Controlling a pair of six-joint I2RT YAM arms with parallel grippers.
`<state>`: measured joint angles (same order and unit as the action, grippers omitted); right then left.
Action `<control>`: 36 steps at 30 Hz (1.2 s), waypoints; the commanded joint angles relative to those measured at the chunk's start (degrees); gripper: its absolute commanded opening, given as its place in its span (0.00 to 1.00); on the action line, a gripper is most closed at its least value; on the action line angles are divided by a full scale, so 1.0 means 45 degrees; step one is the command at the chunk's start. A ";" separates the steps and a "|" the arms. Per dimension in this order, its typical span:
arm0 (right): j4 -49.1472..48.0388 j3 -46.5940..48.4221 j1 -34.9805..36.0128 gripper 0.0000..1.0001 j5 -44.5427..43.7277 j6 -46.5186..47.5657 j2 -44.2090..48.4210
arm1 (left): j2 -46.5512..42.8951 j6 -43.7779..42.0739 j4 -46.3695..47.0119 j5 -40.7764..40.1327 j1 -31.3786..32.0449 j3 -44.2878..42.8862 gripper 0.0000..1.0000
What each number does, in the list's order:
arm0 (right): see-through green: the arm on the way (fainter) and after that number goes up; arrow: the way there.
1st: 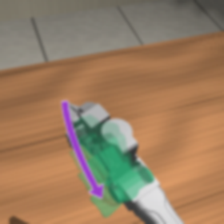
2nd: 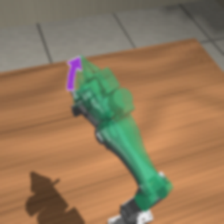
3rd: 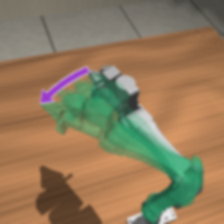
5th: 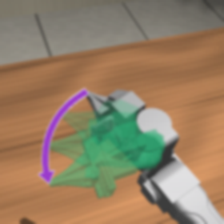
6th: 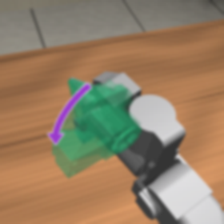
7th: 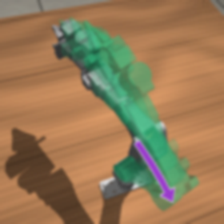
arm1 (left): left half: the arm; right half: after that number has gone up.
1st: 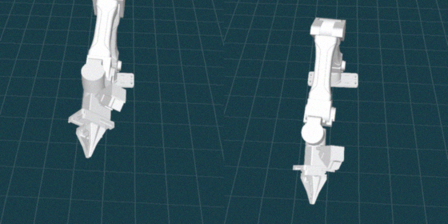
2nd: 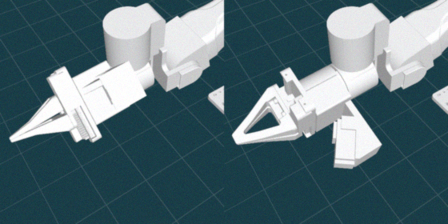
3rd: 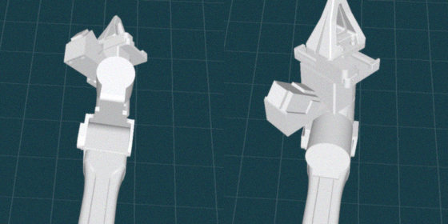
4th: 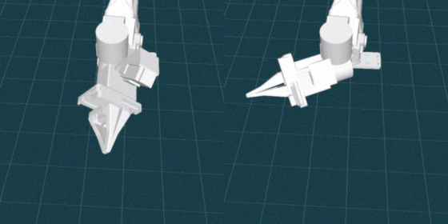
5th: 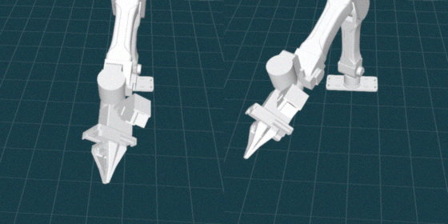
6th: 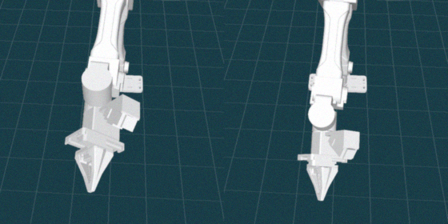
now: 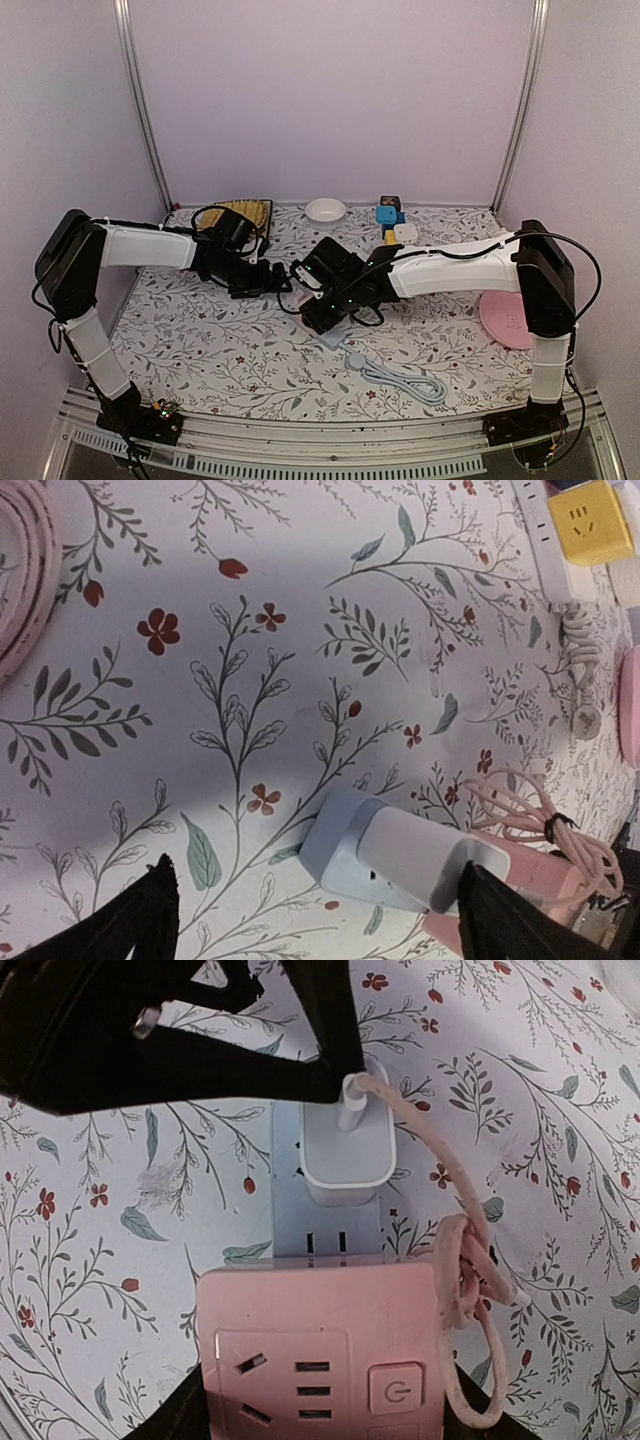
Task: Pull the plug off the socket
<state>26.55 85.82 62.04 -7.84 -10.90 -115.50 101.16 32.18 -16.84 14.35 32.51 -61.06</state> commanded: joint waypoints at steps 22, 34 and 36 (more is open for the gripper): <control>-0.0053 0.3134 0.0264 0.44 -0.1455 0.0978 -0.0690 | 0.0193 -0.0350 -0.1293 -0.1075 0.0114 0.0798 0.97; 0.0112 0.2381 -0.0574 0.43 -0.0349 -0.0391 -0.0259 | 0.0169 -0.0771 -0.1420 -0.1055 0.0119 0.1005 0.97; 0.0111 0.2355 -0.0270 0.43 -0.1024 -0.0272 -0.0321 | 0.0222 -0.0831 -0.1480 -0.1074 0.0118 0.0957 0.97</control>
<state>35.57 95.39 60.25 -7.27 -11.00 -119.37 100.09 31.27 -15.18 11.42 32.45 -59.09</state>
